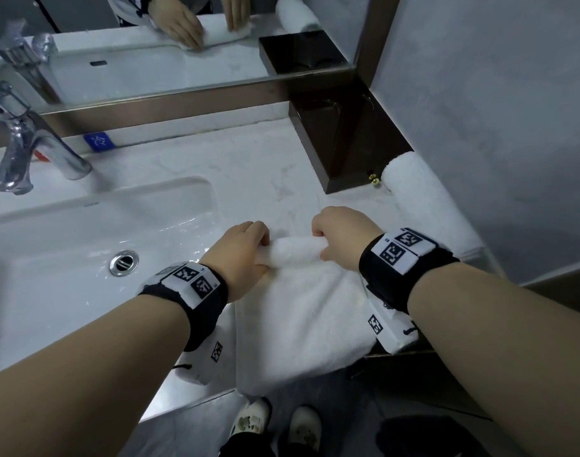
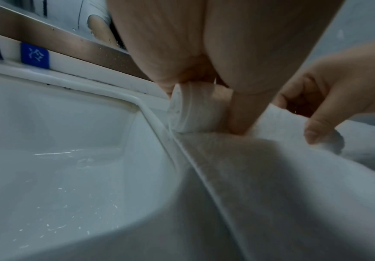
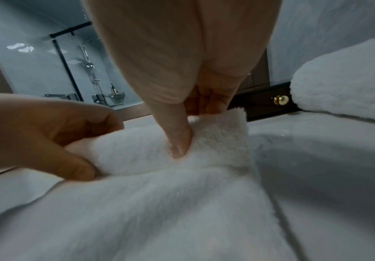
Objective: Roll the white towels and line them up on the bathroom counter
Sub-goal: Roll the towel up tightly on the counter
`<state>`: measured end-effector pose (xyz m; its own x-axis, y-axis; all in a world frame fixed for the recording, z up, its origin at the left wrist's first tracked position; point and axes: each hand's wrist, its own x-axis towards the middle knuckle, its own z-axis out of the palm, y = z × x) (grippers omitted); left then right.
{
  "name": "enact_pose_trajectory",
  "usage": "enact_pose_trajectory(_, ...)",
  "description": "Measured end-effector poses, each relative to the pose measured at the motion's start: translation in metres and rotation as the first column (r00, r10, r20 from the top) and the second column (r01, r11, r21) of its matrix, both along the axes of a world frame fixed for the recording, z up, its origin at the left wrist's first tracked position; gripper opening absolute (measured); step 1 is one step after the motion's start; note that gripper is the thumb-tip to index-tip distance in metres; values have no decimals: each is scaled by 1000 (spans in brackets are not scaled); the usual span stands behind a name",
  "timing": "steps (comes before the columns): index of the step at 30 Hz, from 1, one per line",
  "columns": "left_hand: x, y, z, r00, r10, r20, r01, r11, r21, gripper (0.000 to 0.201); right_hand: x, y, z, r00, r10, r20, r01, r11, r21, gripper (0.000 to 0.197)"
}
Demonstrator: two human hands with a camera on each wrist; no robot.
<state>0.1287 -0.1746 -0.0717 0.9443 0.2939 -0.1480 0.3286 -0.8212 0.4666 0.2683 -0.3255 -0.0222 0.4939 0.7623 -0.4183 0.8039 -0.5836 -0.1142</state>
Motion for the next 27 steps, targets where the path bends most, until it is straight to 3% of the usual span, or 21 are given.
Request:
enact_pose_trajectory(3, 2, 0, 6, 998, 23, -63, -28, 996, -80, 41, -4, -8, -8, 1000, 1, 26, -3, 996, 87, 27)
enact_pose_trajectory(6, 7, 0, 11, 990, 41, -138, -67, 979, -195, 38, -9, -16, -17, 999, -33, 26, 28, 985, 172, 24)
enact_pose_trajectory(10, 15, -1, 18, 970, -95, -222, 69, 990, -124, 31, -14, -25, -30, 996, -92, 14, 84, 954, 286, 21)
enact_pose_trajectory(14, 18, -4, 20, 957, -134, -257, 114, 989, -90, 32, -20, -31, -39, 991, -131, -14, 128, 926, 357, 19)
enact_pose_trajectory(22, 8, -12, 12, 993, -67, -102, 64, 997, -39, 31, -25, -42, -44, 976, -185, -119, 218, 892, 397, 19)
enact_pose_trajectory(27, 2, -19, 4, 996, -64, -67, 65, 998, 8, 37, -29, -42, -30, 909, -297, -294, 396, 837, 378, 18)
